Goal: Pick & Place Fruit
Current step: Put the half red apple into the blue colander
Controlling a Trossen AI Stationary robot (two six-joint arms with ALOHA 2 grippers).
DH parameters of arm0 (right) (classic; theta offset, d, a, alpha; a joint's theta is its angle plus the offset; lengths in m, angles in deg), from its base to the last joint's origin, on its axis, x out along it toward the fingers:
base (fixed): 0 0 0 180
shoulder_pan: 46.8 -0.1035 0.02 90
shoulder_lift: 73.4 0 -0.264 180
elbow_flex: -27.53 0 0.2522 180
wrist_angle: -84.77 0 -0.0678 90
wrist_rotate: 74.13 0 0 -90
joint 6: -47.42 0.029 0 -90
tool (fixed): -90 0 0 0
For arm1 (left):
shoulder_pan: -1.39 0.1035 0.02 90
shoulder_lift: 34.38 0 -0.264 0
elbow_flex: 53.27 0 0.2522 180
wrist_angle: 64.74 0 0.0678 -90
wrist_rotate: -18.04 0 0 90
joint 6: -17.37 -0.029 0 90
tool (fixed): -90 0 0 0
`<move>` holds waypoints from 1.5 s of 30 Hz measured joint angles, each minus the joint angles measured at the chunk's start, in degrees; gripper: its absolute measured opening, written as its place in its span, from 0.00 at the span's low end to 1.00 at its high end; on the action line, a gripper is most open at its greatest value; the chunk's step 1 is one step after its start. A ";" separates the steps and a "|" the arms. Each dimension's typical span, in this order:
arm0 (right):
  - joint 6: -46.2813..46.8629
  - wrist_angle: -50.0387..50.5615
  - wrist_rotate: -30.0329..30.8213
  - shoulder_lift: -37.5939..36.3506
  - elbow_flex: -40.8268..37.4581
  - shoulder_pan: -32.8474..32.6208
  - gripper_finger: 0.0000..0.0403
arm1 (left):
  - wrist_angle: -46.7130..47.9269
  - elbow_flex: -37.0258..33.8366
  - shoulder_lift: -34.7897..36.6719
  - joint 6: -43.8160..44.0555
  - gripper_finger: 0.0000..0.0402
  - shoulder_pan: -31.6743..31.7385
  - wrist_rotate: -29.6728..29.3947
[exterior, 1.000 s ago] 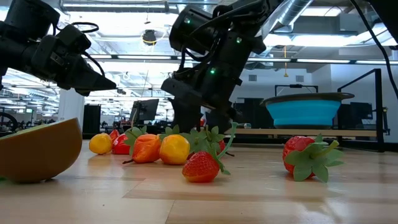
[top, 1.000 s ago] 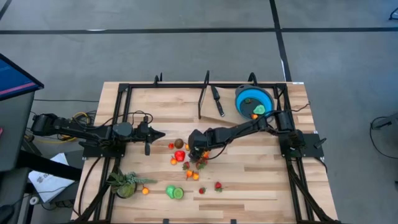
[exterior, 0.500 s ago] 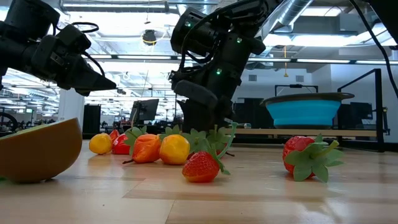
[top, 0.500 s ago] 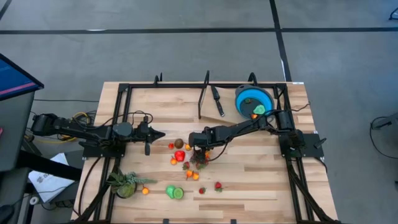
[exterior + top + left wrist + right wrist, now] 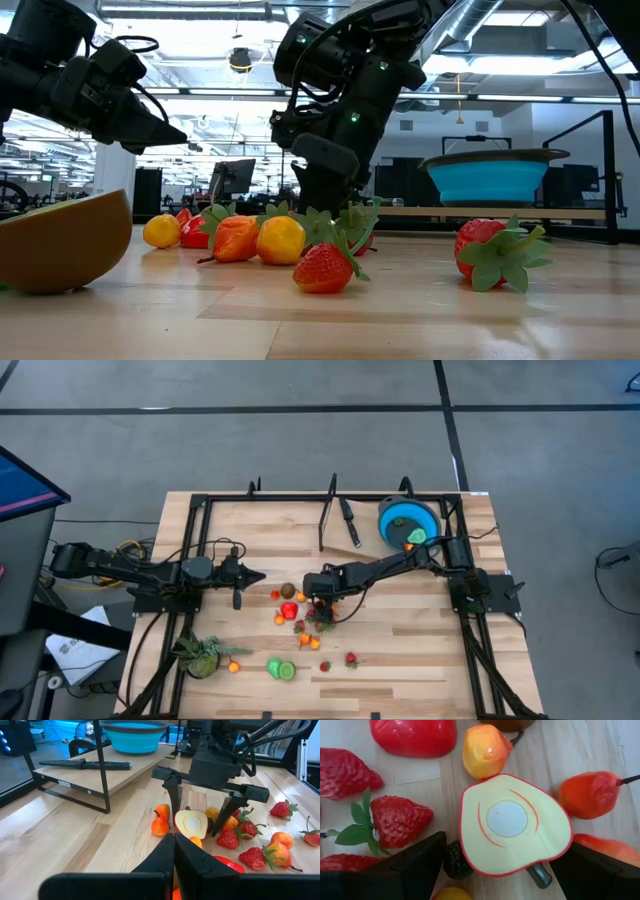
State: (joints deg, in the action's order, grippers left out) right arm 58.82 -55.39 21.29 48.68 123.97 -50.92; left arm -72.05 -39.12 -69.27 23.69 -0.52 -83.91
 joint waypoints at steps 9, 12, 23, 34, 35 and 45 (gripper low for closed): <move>-4.74 3.43 0.41 0.11 2.61 0.02 0.83 | 0.03 0.00 0.01 0.00 0.00 0.00 0.00; -6.31 5.43 0.44 0.11 3.74 0.02 0.83 | 0.03 0.00 0.00 0.00 0.00 0.02 -0.02; -9.04 6.45 0.61 0.08 4.26 0.08 0.84 | 0.05 -0.02 0.00 0.00 0.00 0.02 0.00; -17.75 5.76 3.14 0.07 4.26 0.08 0.93 | 0.05 -0.02 0.01 0.00 0.00 0.01 0.00; -18.08 5.56 3.78 0.07 4.26 0.09 0.94 | 0.05 -0.02 0.01 0.00 0.00 0.02 -0.02; -19.52 3.90 3.56 0.02 4.26 0.58 0.94 | 0.05 -0.02 0.01 0.00 0.00 0.01 0.00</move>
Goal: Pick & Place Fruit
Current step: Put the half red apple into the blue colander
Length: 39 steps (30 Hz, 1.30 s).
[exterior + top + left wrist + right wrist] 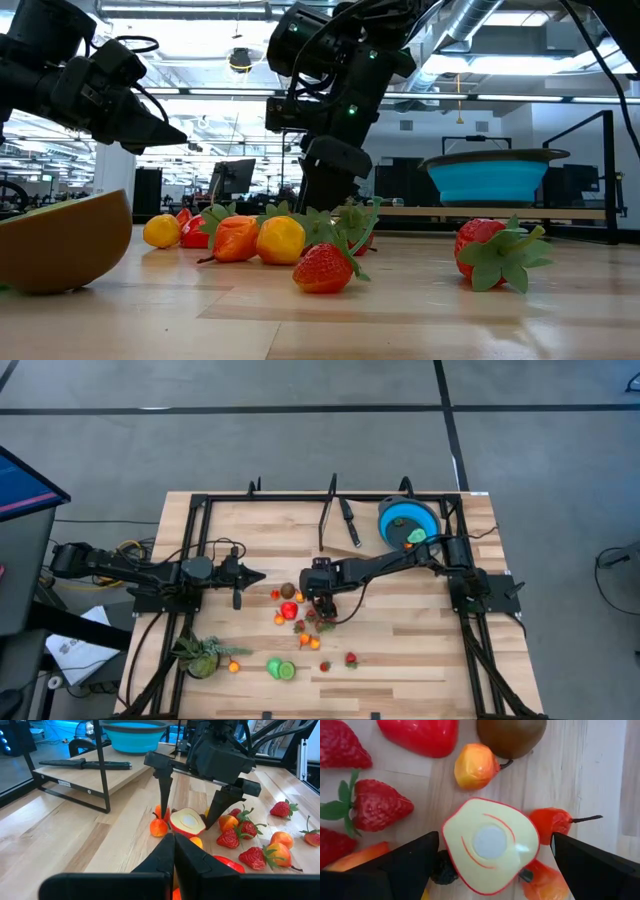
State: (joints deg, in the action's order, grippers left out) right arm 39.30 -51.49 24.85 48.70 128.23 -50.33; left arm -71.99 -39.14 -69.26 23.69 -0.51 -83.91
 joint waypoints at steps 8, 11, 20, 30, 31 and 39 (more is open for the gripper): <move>0.02 -0.25 -1.61 0.00 0.00 -0.04 0.92 | 0.01 0.00 0.01 -0.01 0.00 -0.01 -0.01; 0.02 -0.25 -1.63 0.00 0.00 -0.04 0.91 | 0.02 -0.01 0.01 0.00 0.00 0.00 -0.02; 0.19 -0.76 -1.67 0.00 0.00 -0.04 0.83 | 0.02 -0.01 -0.01 0.00 0.00 0.00 -0.01; 0.21 -2.34 -1.69 0.00 0.00 0.26 0.76 | 0.02 0.00 0.00 0.00 0.00 -0.02 -0.01; 0.46 -2.28 -1.69 0.00 0.00 0.30 0.75 | 0.02 0.01 -0.01 0.00 0.00 -0.01 0.00; 0.64 -2.34 -1.70 -0.07 0.04 0.55 0.71 | 0.04 0.00 -0.01 0.00 0.00 -0.01 -0.01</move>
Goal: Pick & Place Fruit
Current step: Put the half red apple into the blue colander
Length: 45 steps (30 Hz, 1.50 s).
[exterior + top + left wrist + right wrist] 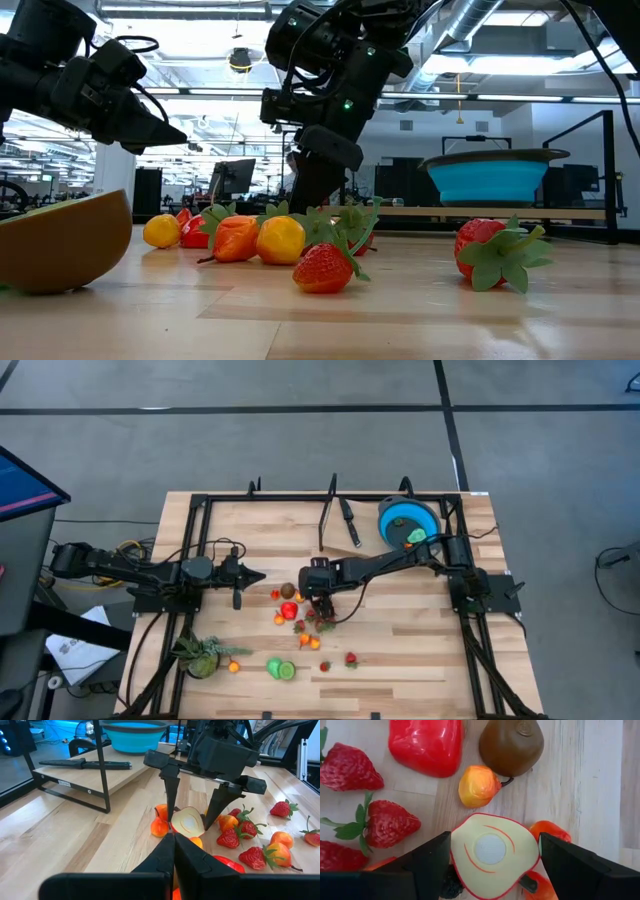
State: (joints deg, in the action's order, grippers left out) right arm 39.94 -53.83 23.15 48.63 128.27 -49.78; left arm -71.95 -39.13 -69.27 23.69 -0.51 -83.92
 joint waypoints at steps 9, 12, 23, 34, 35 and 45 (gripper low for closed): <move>-0.45 0.21 -1.44 0.00 0.00 0.36 0.71 | 0.00 -0.01 0.02 0.00 0.00 -0.01 0.00; 0.52 0.62 -6.38 -0.07 0.04 1.17 0.71 | 0.02 0.01 0.02 0.00 0.00 0.00 0.01; -0.16 1.28 -7.43 -0.07 0.04 1.87 0.71 | 0.20 0.01 0.02 0.00 0.00 0.01 0.01; 1.66 1.68 -7.43 -0.07 0.04 2.35 0.71 | 0.20 0.00 0.02 0.00 0.00 -0.01 0.00; 1.04 1.46 -7.39 -0.04 0.03 2.35 0.71 | 0.20 0.01 0.02 0.00 0.00 0.01 -0.01; -3.46 -1.53 -7.31 0.17 -0.11 2.25 0.71 | 0.20 0.01 0.00 0.00 0.00 -0.01 0.01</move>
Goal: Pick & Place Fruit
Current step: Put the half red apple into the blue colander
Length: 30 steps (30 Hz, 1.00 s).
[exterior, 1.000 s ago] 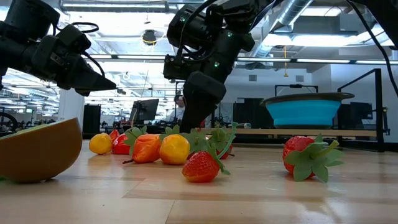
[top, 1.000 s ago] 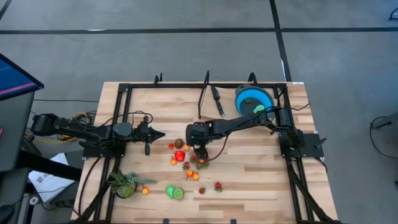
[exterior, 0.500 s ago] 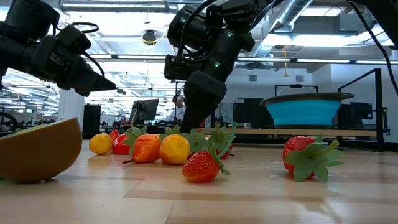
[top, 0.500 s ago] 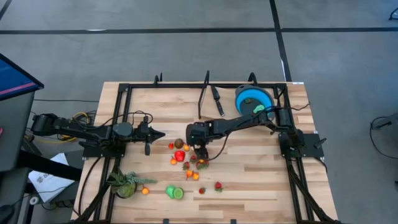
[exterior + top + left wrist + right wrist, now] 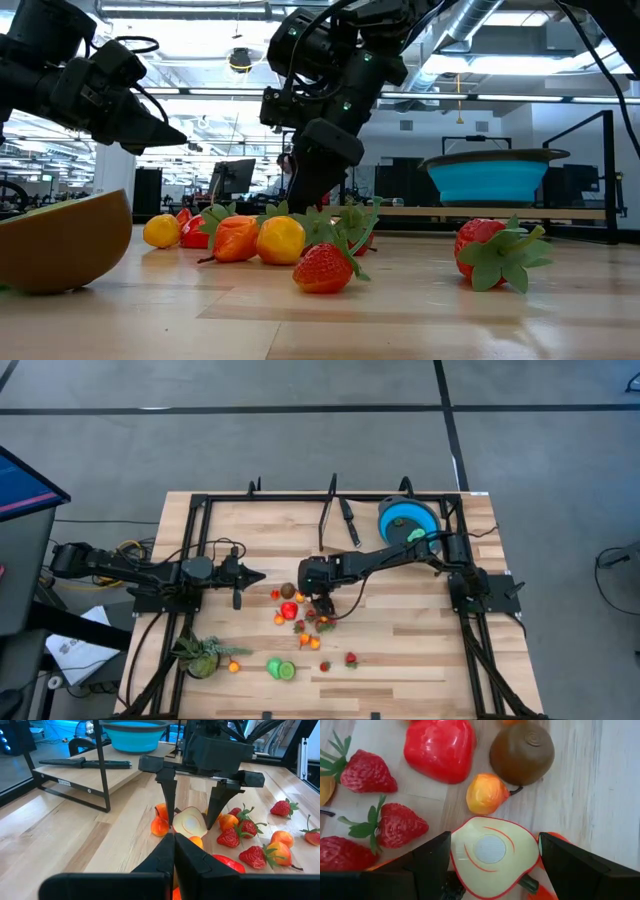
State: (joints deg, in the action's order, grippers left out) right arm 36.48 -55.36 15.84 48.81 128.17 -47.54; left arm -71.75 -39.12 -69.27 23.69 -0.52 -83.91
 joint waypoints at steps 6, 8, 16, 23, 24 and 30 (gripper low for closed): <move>-0.18 -1.30 0.02 0.09 -0.04 0.26 0.71 | 0.00 0.00 0.02 0.00 0.00 0.00 -0.01; -0.15 -1.31 0.02 0.09 -0.04 0.16 0.71 | 0.00 0.00 0.02 0.00 0.00 0.02 0.00; -0.02 -4.33 0.10 0.09 -0.05 0.02 0.71 | 0.00 -0.02 0.01 0.11 0.00 0.00 0.00; 1.94 -5.78 0.06 0.09 -0.04 0.02 0.71 | -0.07 -0.02 0.00 0.15 0.00 0.02 -0.02; 1.95 -5.71 0.06 0.09 -0.04 0.00 0.71 | -0.07 -0.01 0.01 0.13 0.00 0.00 -0.01; 2.45 -5.18 -0.38 0.09 -0.04 -0.26 0.71 | -0.13 0.00 0.02 0.11 0.00 0.00 0.00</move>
State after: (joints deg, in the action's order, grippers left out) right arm 38.93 -60.54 15.46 48.90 128.12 -47.79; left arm -71.89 -39.13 -69.25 23.80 -0.52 -83.91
